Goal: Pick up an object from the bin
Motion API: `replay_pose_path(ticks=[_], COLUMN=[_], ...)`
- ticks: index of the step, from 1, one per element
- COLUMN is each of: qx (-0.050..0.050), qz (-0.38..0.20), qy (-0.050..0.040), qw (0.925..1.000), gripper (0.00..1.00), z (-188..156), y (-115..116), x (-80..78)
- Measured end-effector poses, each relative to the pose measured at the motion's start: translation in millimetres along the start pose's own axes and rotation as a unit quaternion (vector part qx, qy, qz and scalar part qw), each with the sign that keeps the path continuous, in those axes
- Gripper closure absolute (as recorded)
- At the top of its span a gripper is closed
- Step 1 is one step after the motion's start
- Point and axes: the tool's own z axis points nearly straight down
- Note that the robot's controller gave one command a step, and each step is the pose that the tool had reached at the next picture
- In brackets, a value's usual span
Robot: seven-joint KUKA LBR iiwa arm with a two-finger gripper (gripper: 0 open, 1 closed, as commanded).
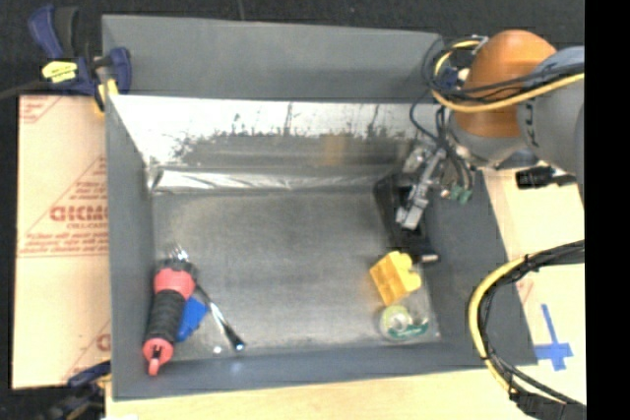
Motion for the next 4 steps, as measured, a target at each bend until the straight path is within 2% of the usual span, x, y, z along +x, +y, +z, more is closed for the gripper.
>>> replay_pose_path(ticks=[1,3,4], qx=[-0.001,-0.002,-0.002], qz=[0.107,0.093,0.114], qy=[-0.0057,-0.0094,-0.0087], qw=[0.9942,0.9956,0.9934], gripper=[1.0,1.0,1.0], z=[12.3,3.3,10.1], y=[2.9,5.3,2.8], x=[-10.6,-4.4,-7.0])
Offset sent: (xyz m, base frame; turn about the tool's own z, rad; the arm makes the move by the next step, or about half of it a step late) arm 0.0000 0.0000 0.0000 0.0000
